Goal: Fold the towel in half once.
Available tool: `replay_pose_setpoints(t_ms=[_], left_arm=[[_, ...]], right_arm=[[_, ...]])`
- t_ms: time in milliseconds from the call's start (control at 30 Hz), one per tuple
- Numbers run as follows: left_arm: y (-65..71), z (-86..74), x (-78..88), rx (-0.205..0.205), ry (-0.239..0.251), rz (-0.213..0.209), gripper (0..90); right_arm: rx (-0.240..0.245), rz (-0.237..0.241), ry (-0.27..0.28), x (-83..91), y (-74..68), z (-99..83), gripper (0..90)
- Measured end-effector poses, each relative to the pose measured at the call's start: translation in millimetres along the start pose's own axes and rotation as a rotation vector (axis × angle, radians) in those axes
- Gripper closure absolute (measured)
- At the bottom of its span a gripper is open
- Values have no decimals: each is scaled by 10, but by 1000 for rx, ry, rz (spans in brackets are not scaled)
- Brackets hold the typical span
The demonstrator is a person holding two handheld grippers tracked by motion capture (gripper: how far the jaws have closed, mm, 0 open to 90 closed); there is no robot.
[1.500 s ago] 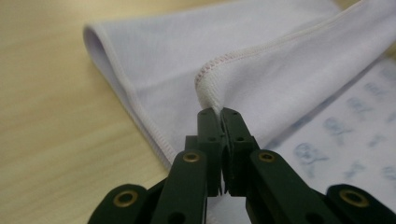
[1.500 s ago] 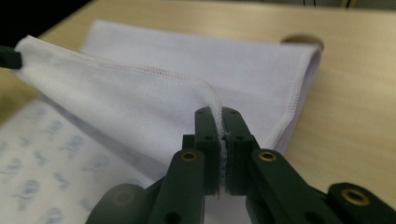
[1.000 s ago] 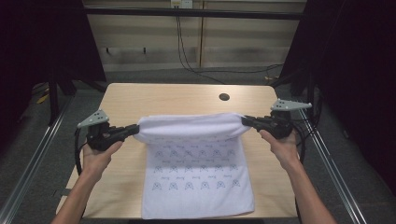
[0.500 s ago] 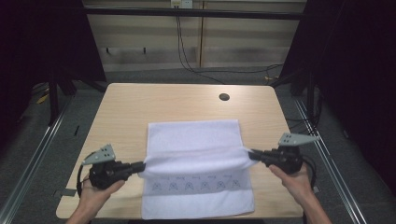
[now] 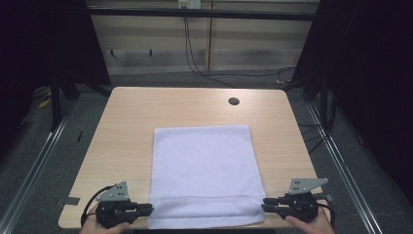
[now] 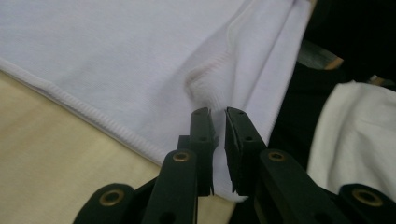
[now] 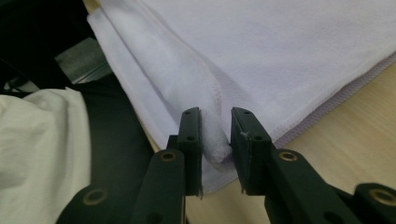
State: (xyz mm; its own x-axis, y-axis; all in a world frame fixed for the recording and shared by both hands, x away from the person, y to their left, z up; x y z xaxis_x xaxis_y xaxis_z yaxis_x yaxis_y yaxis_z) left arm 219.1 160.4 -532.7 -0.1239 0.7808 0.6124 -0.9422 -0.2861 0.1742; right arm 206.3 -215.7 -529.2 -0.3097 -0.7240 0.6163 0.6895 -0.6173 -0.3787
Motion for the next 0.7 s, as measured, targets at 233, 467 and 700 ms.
replay_pose_setpoints(t_ms=[233,467,700], left_arm=[[-116,171,103,26,103,23,736],[-789,425,-258,115,81,96,696],[-1469,576,-623,163,33,216,665]], right_arm=[[-18,49,61,87,-75,24,696],[-51,-26,72,-152,329,351,691],[-77,-102,16,-641,785,808,609]])
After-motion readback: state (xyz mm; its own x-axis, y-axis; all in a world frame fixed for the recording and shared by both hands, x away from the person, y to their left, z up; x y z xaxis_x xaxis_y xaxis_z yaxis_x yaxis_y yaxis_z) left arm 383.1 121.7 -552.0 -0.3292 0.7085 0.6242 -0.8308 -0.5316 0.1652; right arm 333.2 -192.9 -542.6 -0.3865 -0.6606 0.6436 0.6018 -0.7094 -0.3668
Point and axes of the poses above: each handheld gripper's, and its own axes: x roughly backward along the jaws, z roughly out of its top, y roughly to its right, the point moved 10 cm from there along -x, roughly forward along the jaws, and after that the axes turned 8 degrees about -x, right-handed, at the moved point
